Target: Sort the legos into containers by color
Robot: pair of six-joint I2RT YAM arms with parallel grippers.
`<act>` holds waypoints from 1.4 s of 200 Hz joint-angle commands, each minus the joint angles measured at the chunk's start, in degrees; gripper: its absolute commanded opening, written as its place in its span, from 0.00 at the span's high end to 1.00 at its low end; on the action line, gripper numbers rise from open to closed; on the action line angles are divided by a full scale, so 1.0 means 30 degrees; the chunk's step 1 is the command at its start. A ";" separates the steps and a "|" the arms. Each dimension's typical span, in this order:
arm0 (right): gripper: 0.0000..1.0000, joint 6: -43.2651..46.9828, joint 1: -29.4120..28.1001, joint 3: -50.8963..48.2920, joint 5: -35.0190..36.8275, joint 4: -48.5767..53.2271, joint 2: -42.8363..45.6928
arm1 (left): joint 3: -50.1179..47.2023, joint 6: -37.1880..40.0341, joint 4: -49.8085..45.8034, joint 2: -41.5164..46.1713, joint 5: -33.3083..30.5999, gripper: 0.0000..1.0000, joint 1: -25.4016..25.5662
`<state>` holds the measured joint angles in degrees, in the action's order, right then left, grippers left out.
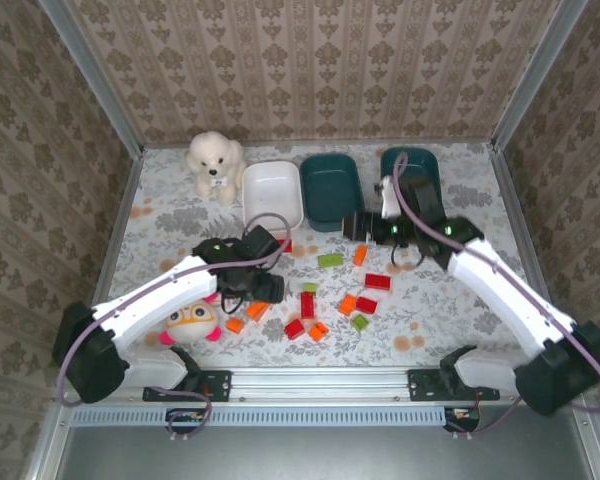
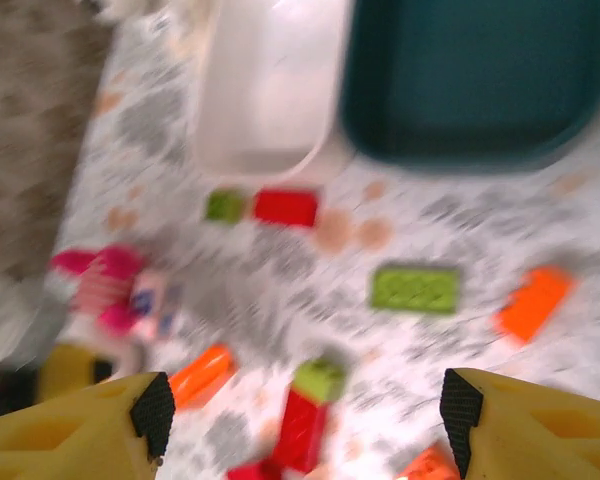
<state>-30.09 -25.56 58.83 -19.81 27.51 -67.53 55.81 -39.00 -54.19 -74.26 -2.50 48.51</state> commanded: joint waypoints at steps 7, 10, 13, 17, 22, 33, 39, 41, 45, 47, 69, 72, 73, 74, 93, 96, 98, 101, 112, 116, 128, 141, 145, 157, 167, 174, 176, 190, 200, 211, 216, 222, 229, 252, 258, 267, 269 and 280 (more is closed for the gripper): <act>0.20 -0.1419 -0.1609 -0.3982 -0.4057 -0.4779 0.3957 | -0.0189 -0.0440 -0.1417 -0.1349 -0.1484 0.18 0.0470; 0.19 -0.1400 -0.1758 -0.4322 -0.3990 -0.4662 0.4362 | -0.0189 -0.0420 -0.1315 -0.1552 -0.1429 0.17 0.0477; 0.19 -0.1405 -0.1901 -0.4603 -0.3860 -0.4464 0.4743 | -0.0156 -0.0348 -0.1247 -0.1742 -0.1382 0.17 0.0486; 0.18 -0.1376 -0.2002 -0.4900 -0.3708 -0.4175 0.5163 | -0.0124 -0.0288 -0.1132 -0.2031 -0.1315 0.16 0.0499; 0.17 -0.1352 -0.2091 -0.5203 -0.3534 -0.3796 0.5648 | -0.0075 -0.0193 -0.1024 -0.2371 -0.1259 0.16 0.0527; 0.16 -0.1233 -0.2085 -0.5540 -0.3285 -0.3058 0.6329 | -0.0074 -0.0008 -0.0816 -0.3092 -0.1133 0.15 0.0529; 0.15 -0.1122 -0.2085 -0.5576 -0.3136 -0.2760 0.6542 | -0.0102 0.0064 -0.0686 -0.3402 -0.1046 0.15 0.0531; 0.15 -0.1087 -0.2085 -0.5561 -0.3089 -0.2638 0.6586 | -0.0143 0.0099 -0.0649 -0.3526 -0.1005 0.15 0.0537; 0.15 -0.1008 -0.2078 -0.5484 -0.3003 -0.2486 0.6627 | -0.0200 0.0139 -0.0560 -0.3682 -0.0967 0.15 0.0544; 0.15 -0.0992 -0.2083 -0.5443 -0.2960 -0.2422 0.6629 | -0.0226 0.0162 -0.0522 -0.3764 -0.0978 0.15 0.0540; 0.15 -0.0924 -0.2085 -0.4933 -0.2742 -0.2260 0.6191 | -0.0730 0.0337 0.0204 -0.4308 -0.0721 0.16 0.0376; 0.15 -0.0964 -0.2085 -0.4906 -0.2749 -0.2296 0.6106 | -0.0795 0.0344 0.0352 -0.4328 -0.0657 0.16 0.0316; 0.15 -0.0976 -0.2085 -0.4904 -0.2745 -0.2305 0.6075 | -0.0822 0.0344 0.0390 -0.4333 -0.0644 0.16 0.0320; 0.15 -0.0996 -0.2085 -0.4889 -0.2743 -0.2324 0.6074 | -0.0836 0.0359 0.0453 -0.4336 -0.0637 0.16 0.0322; 0.16 -0.1199 -0.2085 -0.4678 -0.2799 -0.2433 0.5586 | -0.1070 0.0596 0.1238 -0.4589 -0.0367 0.19 0.0139; 0.16 -0.1193 -0.2085 -0.4655 -0.2800 -0.2420 0.5529 | -0.1061 0.0622 0.1287 -0.4667 -0.0352 0.20 0.0143; 0.16 -0.1192 -0.2085 -0.4643 -0.2800 -0.2428 0.5498 | -0.1049 0.0656 0.1324 -0.4736 -0.0363 0.21 0.0117; 0.16 -0.1192 -0.2085 -0.4606 -0.2800 -0.2386 0.5467 | -0.1032 0.0688 0.1335 -0.4854 -0.0348 0.21 0.0089; 0.16 -0.1149 -0.2085 -0.4551 -0.2756 -0.2328 0.5427 | -0.0942 0.0782 0.1365 -0.5275 -0.0502 0.24 0.0057; 0.16 -0.1149 -0.2081 -0.4549 -0.2731 -0.2272 0.5414 | -0.0923 0.0812 0.1362 -0.5439 -0.0562 0.25 0.0034; 0.16 -0.1072 -0.2085 -0.4541 -0.2631 -0.2174 0.5387 | -0.0939 0.0893 0.1507 -0.5822 -0.0687 0.30 -0.0024; 0.16 -0.0965 -0.2081 -0.4551 -0.2595 -0.2145 0.5276 | -0.1063 0.0924 0.1924 -0.6045 -0.0566 0.35 -0.0006; 0.16 -0.0973 -0.2085 -0.4551 -0.2595 -0.2113 0.5201 | -0.1094 0.0881 0.2072 -0.6064 -0.0504 0.38 -0.0025; 0.16 -0.0944 -0.2085 -0.4500 -0.2609 -0.2201 0.4956 | -0.1186 0.0732 0.2293 -0.6181 -0.0353 0.43 0.0007; 0.16 -0.0927 -0.2085 -0.4396 -0.2639 -0.2280 0.4794 | -0.1258 0.0590 0.2360 -0.6178 -0.0366 0.46 0.0042; 0.17 -0.0956 -0.2087 -0.4306 -0.2567 -0.2304 0.4700 | -0.1288 0.0504 0.2427 -0.6177 -0.0396 0.48 0.0085; 0.17 -0.0957 -0.2093 -0.4277 -0.2566 -0.2304 0.4683 | -0.1304 0.0473 0.2422 -0.6161 -0.0411 0.49 0.0066; 0.17 -0.0934 -0.2085 -0.4128 -0.2431 -0.2313 0.4580 | -0.1332 0.0353 0.2479 -0.6075 -0.0450 0.57 0.0142; 0.17 -0.0953 -0.2085 -0.4042 -0.2379 -0.2244 0.4535 | -0.1362 0.0296 0.2482 -0.6050 -0.0510 0.61 0.0148; 0.17 -0.0939 -0.2085 -0.3969 -0.2306 -0.2143 0.4477 | -0.1291 0.0236 0.2357 -0.5998 -0.0665 0.62 0.0158; 0.17 -0.0943 -0.2084 -0.3922 -0.2287 -0.2111 0.4491 | -0.1233 0.0230 0.2269 -0.5953 -0.0775 0.63 0.0166; 0.17 -0.0929 -0.2085 -0.3892 -0.2252 -0.2039 0.4490 | -0.1110 0.0207 0.2127 -0.5829 -0.0891 0.64 0.0199; 0.17 -0.0878 -0.2085 -0.3799 -0.2164 -0.1905 0.4484 | -0.0931 0.0212 0.1875 -0.5673 -0.1072 0.64 0.0199; 0.17 -0.0495 -0.2056 -0.3130 -0.1462 -0.1183 0.4550 | 0.0786 0.0279 0.0402 -0.4942 -0.1858 0.65 0.0124; 0.17 -0.0357 -0.2027 -0.2836 -0.1057 -0.0870 0.4577 | 0.1428 0.0384 0.0025 -0.4818 -0.2005 0.66 0.0012; 0.17 -0.0260 -0.1944 -0.2414 -0.0466 -0.0546 0.4612 | 0.2516 0.0605 -0.0391 -0.4749 -0.2178 0.66 -0.0192; 0.17 -0.0256 -0.1903 -0.2332 -0.0349 -0.0531 0.4653 | 0.2782 0.0674 -0.0451 -0.4764 -0.2204 0.66 -0.0259; 0.17 -0.0310 -0.1743 -0.1970 0.0262 -0.0496 0.4705 | 0.4175 0.1057 -0.0709 -0.5014 -0.2242 0.67 -0.0679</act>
<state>-32.51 -31.66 48.90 -24.27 23.81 -54.02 59.92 -37.65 -52.36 -91.55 -6.42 48.47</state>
